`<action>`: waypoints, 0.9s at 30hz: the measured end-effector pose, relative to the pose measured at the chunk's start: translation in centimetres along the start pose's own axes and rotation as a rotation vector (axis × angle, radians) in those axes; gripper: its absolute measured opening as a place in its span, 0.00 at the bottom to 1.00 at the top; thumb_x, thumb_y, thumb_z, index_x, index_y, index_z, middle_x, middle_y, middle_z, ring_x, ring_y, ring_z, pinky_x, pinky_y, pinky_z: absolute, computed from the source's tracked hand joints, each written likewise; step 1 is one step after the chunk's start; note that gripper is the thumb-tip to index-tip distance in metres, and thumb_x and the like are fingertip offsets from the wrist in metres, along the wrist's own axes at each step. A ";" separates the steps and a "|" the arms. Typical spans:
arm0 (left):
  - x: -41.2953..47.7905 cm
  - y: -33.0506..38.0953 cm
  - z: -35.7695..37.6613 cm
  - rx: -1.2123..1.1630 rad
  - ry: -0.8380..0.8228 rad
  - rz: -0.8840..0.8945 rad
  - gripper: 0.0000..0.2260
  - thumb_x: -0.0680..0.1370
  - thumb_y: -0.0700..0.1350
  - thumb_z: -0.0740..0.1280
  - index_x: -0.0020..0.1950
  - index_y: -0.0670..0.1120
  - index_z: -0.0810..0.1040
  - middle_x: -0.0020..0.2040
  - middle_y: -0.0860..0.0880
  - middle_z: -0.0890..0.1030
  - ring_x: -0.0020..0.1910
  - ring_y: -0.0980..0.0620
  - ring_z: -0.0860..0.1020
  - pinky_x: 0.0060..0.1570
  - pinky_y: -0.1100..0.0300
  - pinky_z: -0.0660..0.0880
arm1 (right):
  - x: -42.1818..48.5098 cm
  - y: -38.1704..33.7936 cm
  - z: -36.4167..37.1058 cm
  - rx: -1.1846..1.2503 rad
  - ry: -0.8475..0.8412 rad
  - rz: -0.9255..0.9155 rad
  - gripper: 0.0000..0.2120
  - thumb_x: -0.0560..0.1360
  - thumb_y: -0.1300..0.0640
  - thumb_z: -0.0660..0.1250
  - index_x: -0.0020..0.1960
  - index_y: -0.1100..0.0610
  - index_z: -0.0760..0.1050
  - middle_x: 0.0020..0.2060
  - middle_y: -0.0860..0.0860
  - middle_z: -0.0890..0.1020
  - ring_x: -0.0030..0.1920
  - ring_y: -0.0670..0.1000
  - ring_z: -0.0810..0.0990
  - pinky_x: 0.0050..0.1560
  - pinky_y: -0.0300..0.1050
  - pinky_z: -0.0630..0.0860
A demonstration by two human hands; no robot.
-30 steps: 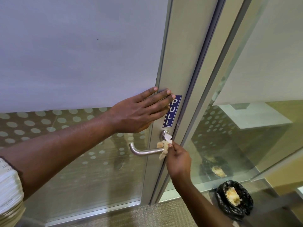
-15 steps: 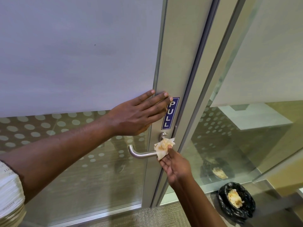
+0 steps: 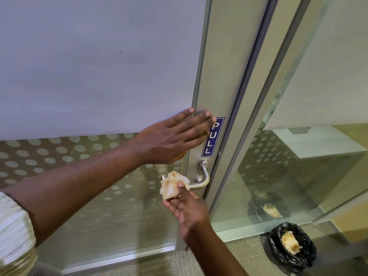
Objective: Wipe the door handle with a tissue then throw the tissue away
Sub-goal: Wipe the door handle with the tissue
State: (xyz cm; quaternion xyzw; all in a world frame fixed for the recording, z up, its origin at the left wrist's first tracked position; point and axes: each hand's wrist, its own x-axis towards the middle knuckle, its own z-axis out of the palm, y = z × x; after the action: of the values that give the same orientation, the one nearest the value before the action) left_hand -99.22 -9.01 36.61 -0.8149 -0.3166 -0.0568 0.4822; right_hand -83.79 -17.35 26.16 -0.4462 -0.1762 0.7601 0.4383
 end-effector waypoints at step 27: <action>0.0 0.0 0.2 -0.003 -0.021 0.003 0.25 0.85 0.47 0.55 0.82 0.40 0.61 0.84 0.37 0.54 0.84 0.36 0.52 0.83 0.41 0.46 | 0.8 0.6 1.7 0.397 0.012 0.004 0.14 0.81 0.61 0.62 0.65 0.64 0.72 0.61 0.66 0.80 0.63 0.64 0.79 0.69 0.62 0.71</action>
State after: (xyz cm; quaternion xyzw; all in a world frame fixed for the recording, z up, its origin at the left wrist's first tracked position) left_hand -99.23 -8.90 36.49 -0.8167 -0.3206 -0.0480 0.4775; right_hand -85.70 -16.83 26.33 -0.3556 -0.0193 0.7782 0.5172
